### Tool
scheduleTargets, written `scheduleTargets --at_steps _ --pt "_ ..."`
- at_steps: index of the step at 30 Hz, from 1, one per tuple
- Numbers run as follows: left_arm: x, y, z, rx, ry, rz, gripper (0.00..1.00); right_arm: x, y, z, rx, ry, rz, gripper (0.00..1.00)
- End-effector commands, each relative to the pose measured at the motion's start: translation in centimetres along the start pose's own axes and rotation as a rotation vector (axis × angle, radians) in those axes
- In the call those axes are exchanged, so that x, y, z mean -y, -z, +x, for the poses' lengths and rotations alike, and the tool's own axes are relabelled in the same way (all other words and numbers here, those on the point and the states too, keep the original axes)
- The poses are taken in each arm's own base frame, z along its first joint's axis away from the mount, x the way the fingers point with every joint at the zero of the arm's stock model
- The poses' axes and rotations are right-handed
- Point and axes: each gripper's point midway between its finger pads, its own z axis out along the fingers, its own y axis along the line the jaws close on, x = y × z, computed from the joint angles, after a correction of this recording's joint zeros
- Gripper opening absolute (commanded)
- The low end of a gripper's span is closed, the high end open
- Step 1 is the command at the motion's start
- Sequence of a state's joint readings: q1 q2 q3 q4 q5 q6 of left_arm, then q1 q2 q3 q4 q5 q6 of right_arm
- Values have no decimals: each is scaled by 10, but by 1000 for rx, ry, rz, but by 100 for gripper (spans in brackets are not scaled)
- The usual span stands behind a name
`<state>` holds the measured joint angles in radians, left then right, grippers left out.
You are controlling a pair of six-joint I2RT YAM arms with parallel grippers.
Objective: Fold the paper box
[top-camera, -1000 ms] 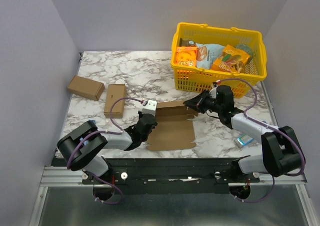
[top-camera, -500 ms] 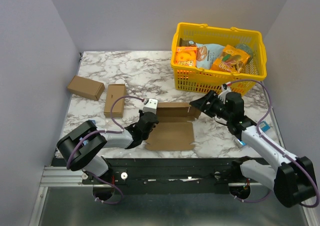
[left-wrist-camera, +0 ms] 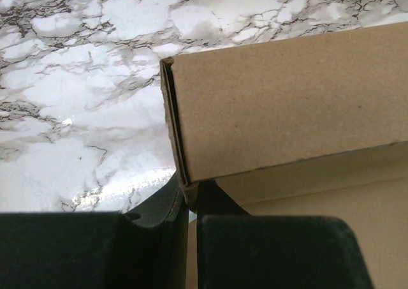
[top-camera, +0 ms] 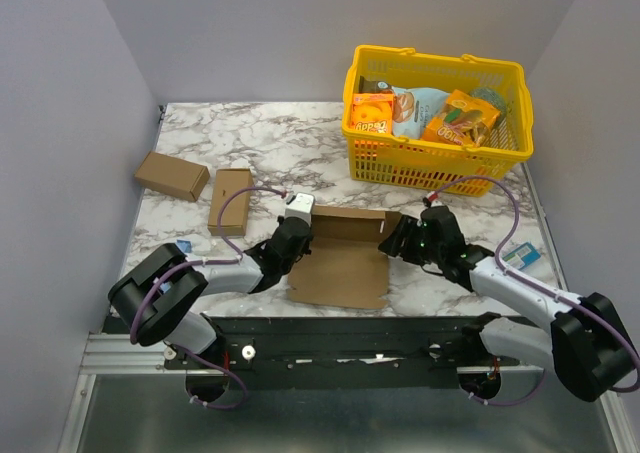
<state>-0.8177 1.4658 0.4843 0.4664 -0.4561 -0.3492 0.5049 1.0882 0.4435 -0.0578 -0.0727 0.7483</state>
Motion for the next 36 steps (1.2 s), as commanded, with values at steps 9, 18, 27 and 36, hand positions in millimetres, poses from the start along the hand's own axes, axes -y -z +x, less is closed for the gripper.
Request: scheduleTargets --at_steps 9,18,27,36 --pt "11 6 -11 26 60 82 0 24 -23 -31 91 4 208 61" --pt "9 8 -13 38 70 80 0 32 -36 -12 13 -17 230 61" --pt "8 7 -12 34 70 67 0 24 -40 -4 -14 -47 174 51" --pt "6 2 -8 13 51 44 0 11 -39 -16 19 -35 151 31"
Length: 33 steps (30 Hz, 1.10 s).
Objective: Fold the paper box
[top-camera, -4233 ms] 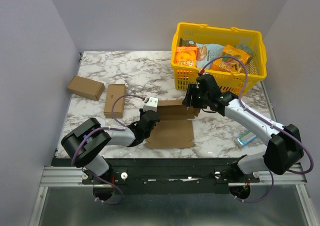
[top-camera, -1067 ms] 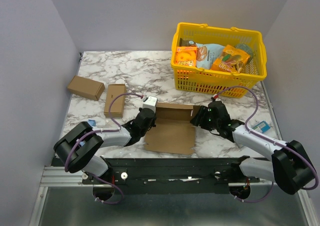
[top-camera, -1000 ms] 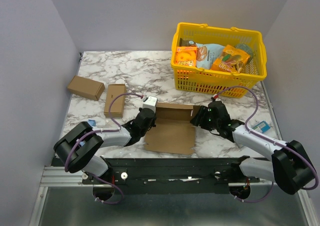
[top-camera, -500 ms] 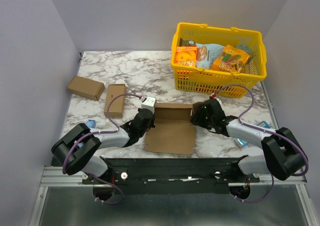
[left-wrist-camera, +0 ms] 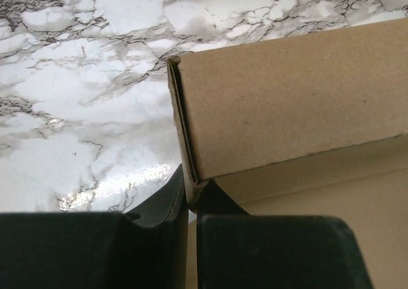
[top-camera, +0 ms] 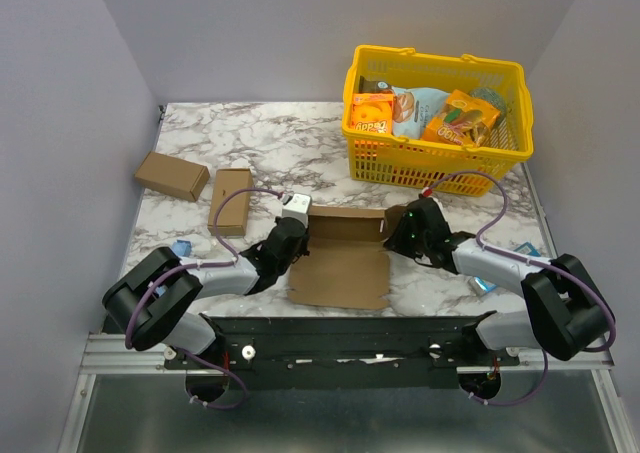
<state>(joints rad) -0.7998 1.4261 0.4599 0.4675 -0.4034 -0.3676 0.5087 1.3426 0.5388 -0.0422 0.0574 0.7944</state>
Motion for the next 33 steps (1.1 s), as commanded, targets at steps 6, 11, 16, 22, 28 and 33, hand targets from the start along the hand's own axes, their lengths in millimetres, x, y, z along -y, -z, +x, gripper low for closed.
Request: scheduleTargets --at_steps 6,11,16,22,28,33 --pt "9 -6 -3 -1 -3 -2 0 -37 2 -12 61 62 -47 26" --pt "12 -6 -2 -6 -10 4 0 -63 2 -9 75 125 -49 25" --pt "12 -6 -2 -7 -11 6 0 -61 -14 9 20 144 -5 24" --pt "14 -6 -2 -9 -4 16 0 -56 -22 19 7 129 25 25" --pt "10 -8 0 -21 -22 -8 0 -58 -19 19 11 126 19 34" --pt "-17 -14 2 -60 13 -48 0 -51 9 9 59 162 5 57"
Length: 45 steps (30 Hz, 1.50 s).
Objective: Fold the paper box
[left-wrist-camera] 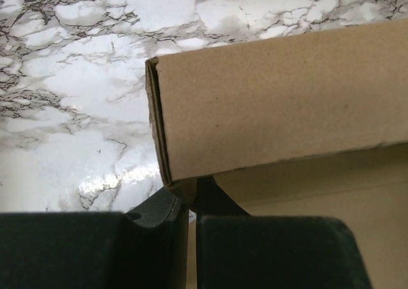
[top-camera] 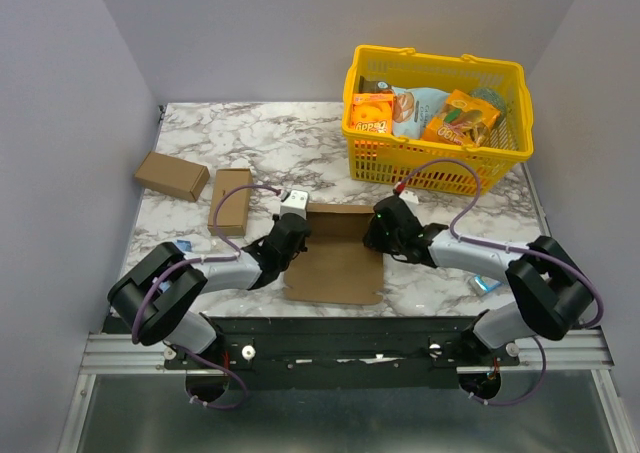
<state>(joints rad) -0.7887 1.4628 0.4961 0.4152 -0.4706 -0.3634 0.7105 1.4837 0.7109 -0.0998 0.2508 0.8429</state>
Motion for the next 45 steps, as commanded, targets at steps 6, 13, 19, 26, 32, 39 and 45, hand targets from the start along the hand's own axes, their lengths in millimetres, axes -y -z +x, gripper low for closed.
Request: scheduleTargets --at_steps 6,13,19,26,32,39,45 --pt "-16 -8 -5 -38 49 27 0 14 61 19 -28 186 -128 69" --pt "-9 -7 -7 -32 50 75 0 14 123 -46 165 154 -161 75" --pt "-1 -4 -9 -21 62 120 0 42 101 -98 217 6 -124 66" --pt "1 -2 -12 -9 67 137 0 56 60 -112 223 -30 -97 64" --pt "2 -3 -11 -12 81 139 0 53 24 -80 142 -34 -166 64" --pt "2 -7 -6 -30 90 129 0 11 21 -41 77 48 -306 65" --pt "3 -7 -5 -29 93 122 0 -4 21 -29 72 38 -315 64"
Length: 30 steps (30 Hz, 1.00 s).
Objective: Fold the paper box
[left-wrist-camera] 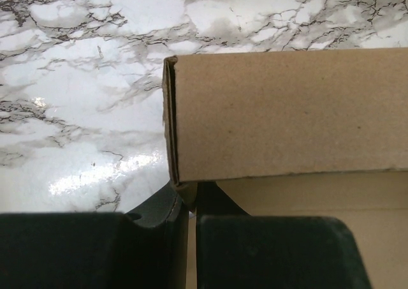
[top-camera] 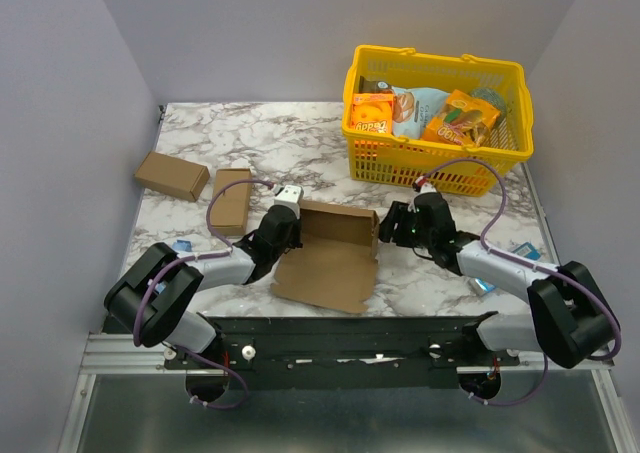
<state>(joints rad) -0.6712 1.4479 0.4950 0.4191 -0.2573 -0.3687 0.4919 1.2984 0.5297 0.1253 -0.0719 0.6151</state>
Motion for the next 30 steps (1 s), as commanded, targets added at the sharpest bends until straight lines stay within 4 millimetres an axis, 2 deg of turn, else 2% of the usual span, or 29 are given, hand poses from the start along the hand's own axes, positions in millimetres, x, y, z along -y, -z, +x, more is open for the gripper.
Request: scheduleTargets --at_steps 1,5,10,16,21,24,30 --pt "8 -2 -1 12 25 24 0 -20 -7 1 18 -14 -53 64" --pt "13 -1 -1 14 13 44 0 -23 -15 5 3 2 -44 64" --pt "14 -2 2 -9 -13 48 0 -22 -13 12 -1 29 -66 65" --pt "14 -1 -3 2 -57 64 0 1 4 27 -21 -4 23 64" --pt "41 10 -13 50 -96 237 0 16 19 49 -26 -32 23 58" --pt "56 16 -14 50 -113 336 0 7 33 47 5 -36 -39 57" --pt "68 24 -17 54 -111 434 0 -3 66 34 116 16 -133 54"
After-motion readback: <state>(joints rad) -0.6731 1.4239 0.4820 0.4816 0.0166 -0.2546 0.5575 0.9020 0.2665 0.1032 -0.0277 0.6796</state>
